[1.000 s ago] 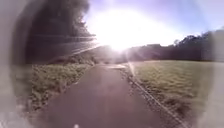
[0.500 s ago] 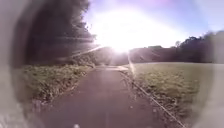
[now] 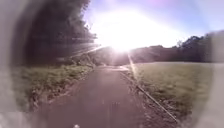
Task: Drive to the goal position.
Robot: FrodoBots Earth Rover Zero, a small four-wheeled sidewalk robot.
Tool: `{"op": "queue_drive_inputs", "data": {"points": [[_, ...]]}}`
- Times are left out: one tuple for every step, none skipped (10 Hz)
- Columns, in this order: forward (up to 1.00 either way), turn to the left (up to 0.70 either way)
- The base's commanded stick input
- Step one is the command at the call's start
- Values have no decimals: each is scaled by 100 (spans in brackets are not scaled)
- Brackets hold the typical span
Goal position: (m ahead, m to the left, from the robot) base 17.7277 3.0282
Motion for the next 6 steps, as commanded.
{"op": "queue_drive_inputs", "data": {"points": [[85,0],[85,0],[85,-18],[85,-34],[85,-34],[85,0]]}}
